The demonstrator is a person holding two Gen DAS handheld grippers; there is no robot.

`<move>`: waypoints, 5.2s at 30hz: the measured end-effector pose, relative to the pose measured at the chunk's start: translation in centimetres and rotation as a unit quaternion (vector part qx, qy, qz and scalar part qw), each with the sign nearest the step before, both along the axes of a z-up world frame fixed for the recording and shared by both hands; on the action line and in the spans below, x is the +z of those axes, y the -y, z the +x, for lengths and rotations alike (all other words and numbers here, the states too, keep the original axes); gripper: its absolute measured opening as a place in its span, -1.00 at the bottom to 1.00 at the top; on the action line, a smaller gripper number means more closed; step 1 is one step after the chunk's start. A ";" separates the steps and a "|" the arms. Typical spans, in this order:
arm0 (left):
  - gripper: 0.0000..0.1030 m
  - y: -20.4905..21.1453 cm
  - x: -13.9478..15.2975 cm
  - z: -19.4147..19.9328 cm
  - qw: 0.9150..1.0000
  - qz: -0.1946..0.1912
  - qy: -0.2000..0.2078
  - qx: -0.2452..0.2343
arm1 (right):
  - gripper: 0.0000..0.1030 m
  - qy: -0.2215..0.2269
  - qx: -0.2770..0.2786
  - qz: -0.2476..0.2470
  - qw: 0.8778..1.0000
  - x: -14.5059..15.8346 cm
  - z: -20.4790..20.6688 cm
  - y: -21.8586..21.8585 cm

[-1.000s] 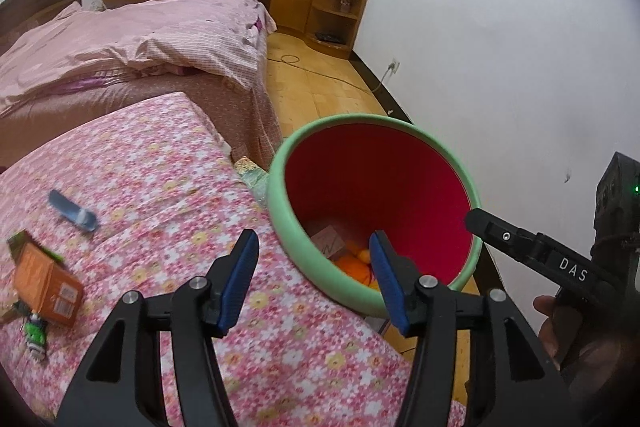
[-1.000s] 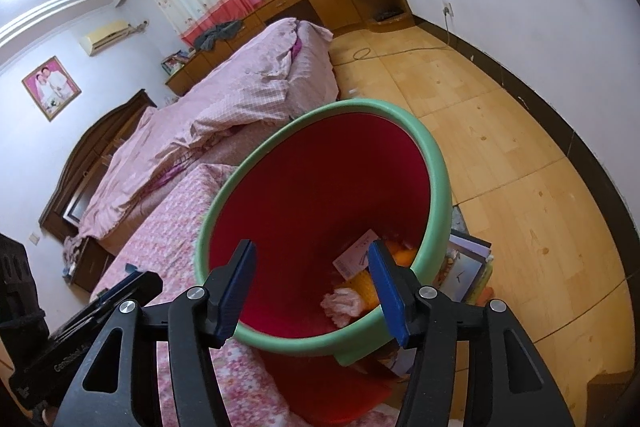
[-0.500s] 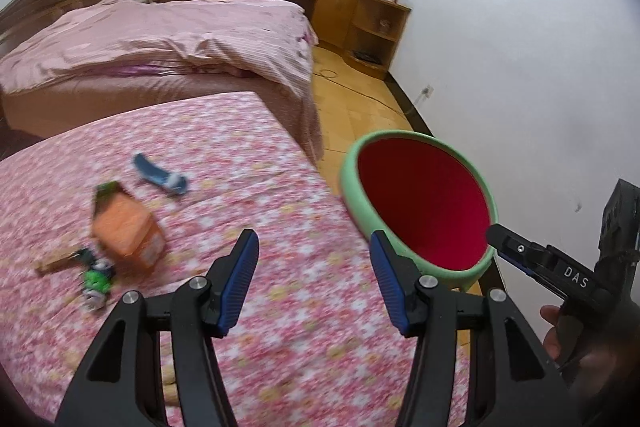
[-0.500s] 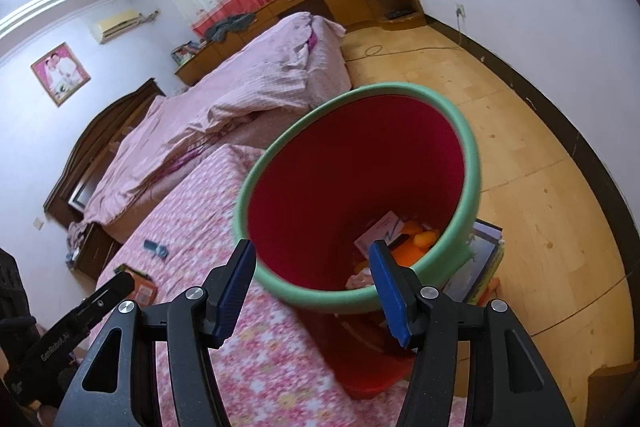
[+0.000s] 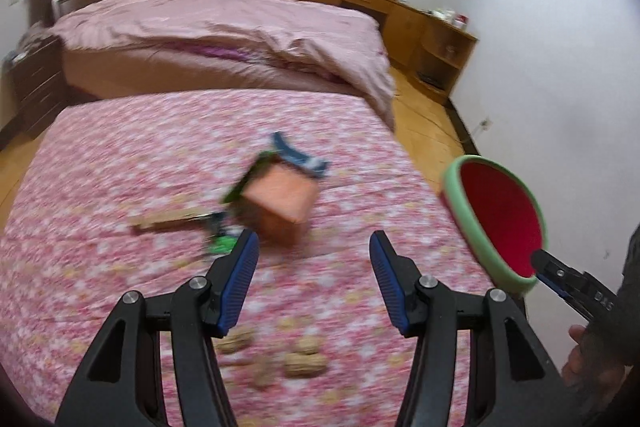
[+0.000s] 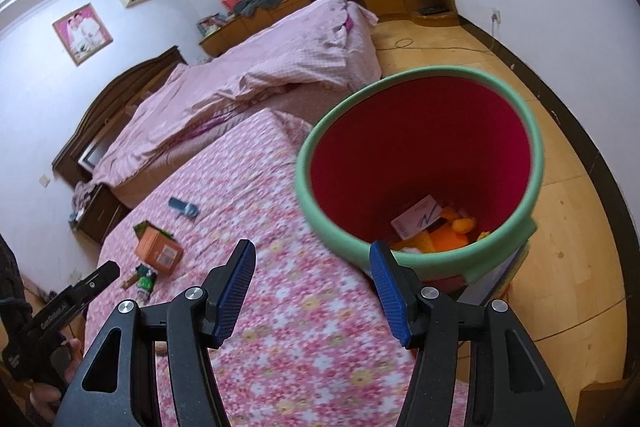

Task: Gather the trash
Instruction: 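Move both open grippers back over the bed toward the remaining trash, then grasp the green keychain toy with the left gripper while the right approaches the orange box, then close the right gripper on the orange box and lift it, then carry the keychain toy and orange box over the red bucket and release both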

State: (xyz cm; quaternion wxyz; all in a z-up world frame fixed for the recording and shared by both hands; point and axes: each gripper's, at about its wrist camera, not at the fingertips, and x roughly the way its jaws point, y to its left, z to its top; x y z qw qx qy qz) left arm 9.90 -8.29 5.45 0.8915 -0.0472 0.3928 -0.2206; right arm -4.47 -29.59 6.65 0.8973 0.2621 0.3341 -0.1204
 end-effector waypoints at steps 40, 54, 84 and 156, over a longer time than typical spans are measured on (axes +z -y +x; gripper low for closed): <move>-0.45 -3.7 -3.9 1.3 0.997 -0.003 -0.045 0.066 | 0.18 -0.035 0.028 0.003 0.999 -2.3 2.3 -2.1; -0.45 -9.7 -2.0 3.3 0.990 -0.004 0.000 0.142 | 0.18 -0.044 0.098 -0.038 0.994 -1.3 6.6 -7.7; -0.45 -15.3 -6.5 7.3 0.979 -0.022 -0.004 0.201 | 0.67 -0.074 0.217 -0.100 0.968 -4.5 19.0 -17.3; -0.45 5.5 2.3 -0.7 0.999 -0.024 0.018 -0.045 | 0.32 -0.012 -0.045 -0.049 0.998 0.7 -0.2 6.5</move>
